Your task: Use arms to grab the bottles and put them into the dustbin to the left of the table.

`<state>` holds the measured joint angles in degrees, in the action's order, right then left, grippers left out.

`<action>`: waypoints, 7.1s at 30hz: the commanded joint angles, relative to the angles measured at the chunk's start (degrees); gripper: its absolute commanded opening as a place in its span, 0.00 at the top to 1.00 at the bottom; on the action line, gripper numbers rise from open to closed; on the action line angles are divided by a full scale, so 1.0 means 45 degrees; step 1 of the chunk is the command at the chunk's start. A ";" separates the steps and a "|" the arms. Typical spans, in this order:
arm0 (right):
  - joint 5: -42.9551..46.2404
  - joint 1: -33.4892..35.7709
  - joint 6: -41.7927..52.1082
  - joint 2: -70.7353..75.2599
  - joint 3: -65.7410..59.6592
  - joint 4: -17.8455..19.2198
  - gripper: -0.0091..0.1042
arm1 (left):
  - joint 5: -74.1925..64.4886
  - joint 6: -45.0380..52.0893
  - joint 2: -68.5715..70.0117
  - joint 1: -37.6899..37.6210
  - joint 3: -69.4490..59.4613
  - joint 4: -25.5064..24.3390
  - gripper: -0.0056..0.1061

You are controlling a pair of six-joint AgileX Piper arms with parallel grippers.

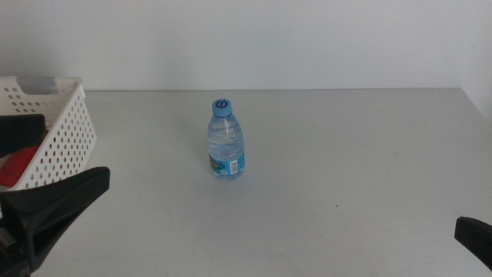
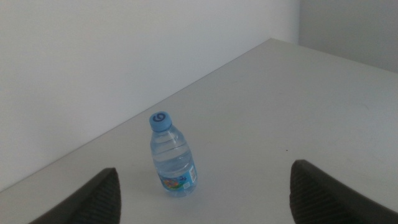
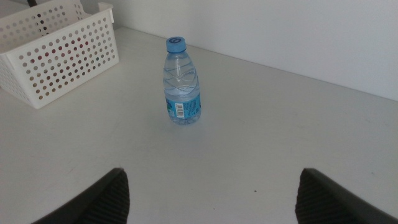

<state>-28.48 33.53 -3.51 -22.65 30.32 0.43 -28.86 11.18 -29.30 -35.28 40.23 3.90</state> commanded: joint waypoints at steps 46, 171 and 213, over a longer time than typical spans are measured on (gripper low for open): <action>0.0864 0.0048 0.0076 -0.0099 0.0430 0.0174 0.30 | 0.6414 -0.1847 -0.0603 0.2451 -0.4170 -0.0420 0.13; 0.0878 0.0048 0.0076 -0.0099 0.0430 0.0210 0.30 | 1.5783 -0.2955 -1.5729 0.1415 0.1576 -0.0027 0.93; 0.0878 0.0048 0.0076 -0.0099 0.0430 0.0210 0.30 | -0.5677 0.2942 -1.2539 1.1620 0.9939 0.1305 0.93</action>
<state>-28.48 33.53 -3.51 -22.65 30.32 0.66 -56.87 24.07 -86.81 16.55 82.26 8.48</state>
